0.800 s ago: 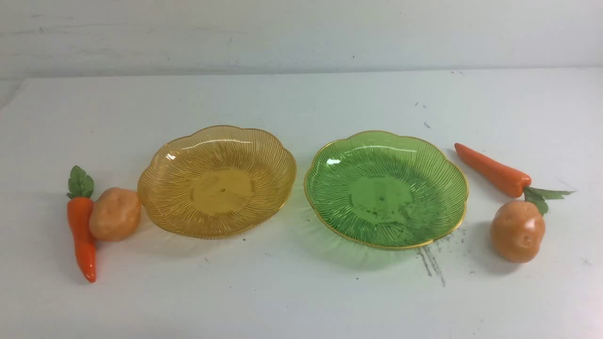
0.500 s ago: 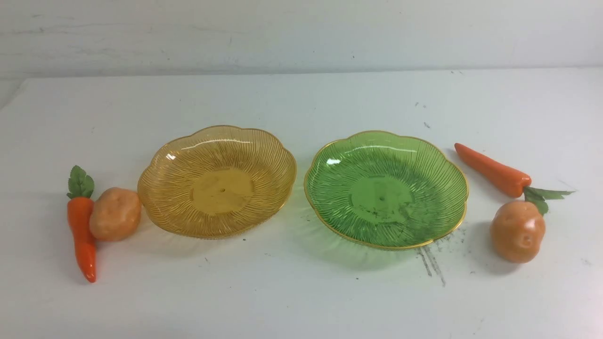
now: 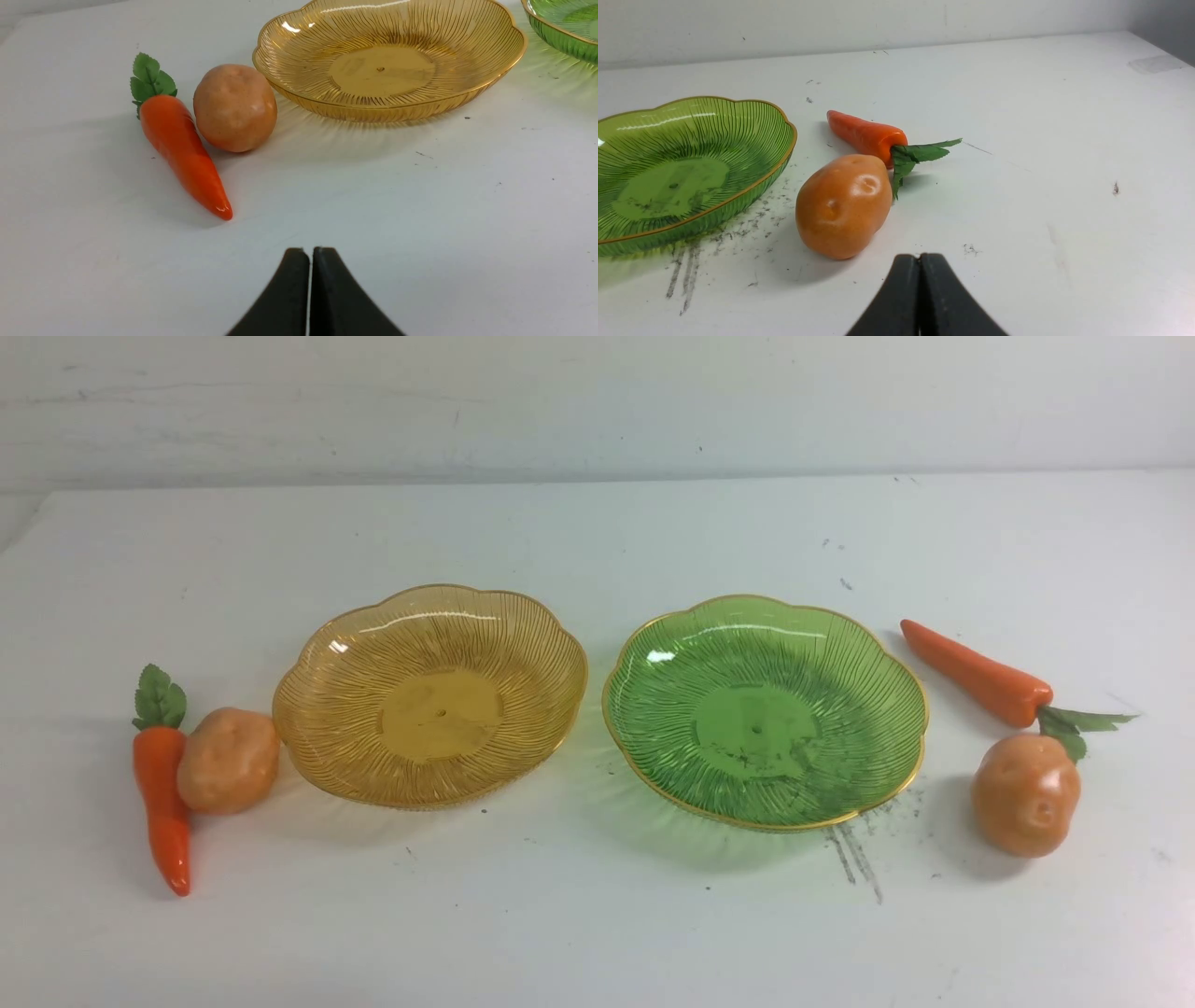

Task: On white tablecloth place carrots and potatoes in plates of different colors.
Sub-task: 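Put the potato onto the plate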

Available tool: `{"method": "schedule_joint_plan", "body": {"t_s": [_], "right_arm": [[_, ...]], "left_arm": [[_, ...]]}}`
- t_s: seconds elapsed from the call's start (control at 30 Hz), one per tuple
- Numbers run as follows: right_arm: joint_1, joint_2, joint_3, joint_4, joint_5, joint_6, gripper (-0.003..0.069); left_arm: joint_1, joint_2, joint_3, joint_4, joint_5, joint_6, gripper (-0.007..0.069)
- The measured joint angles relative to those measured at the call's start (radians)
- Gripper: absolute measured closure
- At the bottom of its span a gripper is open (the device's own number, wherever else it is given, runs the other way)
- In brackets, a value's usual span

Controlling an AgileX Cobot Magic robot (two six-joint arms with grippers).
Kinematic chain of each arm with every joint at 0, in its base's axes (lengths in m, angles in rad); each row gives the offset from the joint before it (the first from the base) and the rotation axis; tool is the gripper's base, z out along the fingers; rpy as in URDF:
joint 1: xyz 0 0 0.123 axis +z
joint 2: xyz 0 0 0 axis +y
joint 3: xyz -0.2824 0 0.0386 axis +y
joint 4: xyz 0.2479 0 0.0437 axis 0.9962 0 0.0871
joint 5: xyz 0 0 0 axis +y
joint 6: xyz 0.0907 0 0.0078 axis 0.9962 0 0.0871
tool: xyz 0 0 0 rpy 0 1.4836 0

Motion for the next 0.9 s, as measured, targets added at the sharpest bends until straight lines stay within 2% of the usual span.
{"method": "schedule_joint_plan", "body": {"t_s": [0.17, 0.27, 0.33, 0.37, 0.4, 0.47, 0.57, 0.7, 0.8, 0.9], "right_arm": [[0.000, 0.000, 0.000, 0.000, 0.000, 0.000, 0.0673], [0.000, 0.000, 0.000, 0.000, 0.000, 0.000, 0.0673], [0.000, 0.000, 0.000, 0.000, 0.000, 0.000, 0.0673], [0.000, 0.000, 0.000, 0.000, 0.000, 0.000, 0.0673], [0.000, 0.000, 0.000, 0.000, 0.000, 0.000, 0.0673], [0.000, 0.000, 0.000, 0.000, 0.000, 0.000, 0.0673], [0.000, 0.000, 0.000, -0.001, 0.000, -0.001, 0.0673], [0.000, 0.000, 0.000, 0.001, 0.000, 0.000, 0.0673], [0.000, 0.000, 0.003, 0.061, -0.038, 0.031, 0.0673], [0.000, 0.000, 0.005, 0.272, -0.185, 0.136, 0.0673]], "left_arm": [[0.000, 0.000, 0.000, -0.006, -0.001, -0.015, 0.0628], [0.000, 0.000, 0.001, -0.088, -0.038, -0.055, 0.0628], [0.000, 0.000, 0.002, -0.199, -0.094, -0.107, 0.0628], [0.000, 0.000, 0.002, -0.293, -0.134, -0.146, 0.0628], [0.000, 0.000, 0.002, -0.306, -0.138, -0.151, 0.0628], [0.000, 0.000, 0.002, -0.419, -0.183, -0.183, 0.0628], [0.000, 0.000, 0.002, -0.584, -0.242, -0.199, 0.0628], [0.000, 0.000, 0.002, -0.710, -0.295, -0.199, 0.0628], [0.000, 0.000, 0.002, -0.776, -0.401, -0.195, 0.0628], [0.000, 0.000, 0.001, -0.842, -0.575, -0.196, 0.0628]]}}
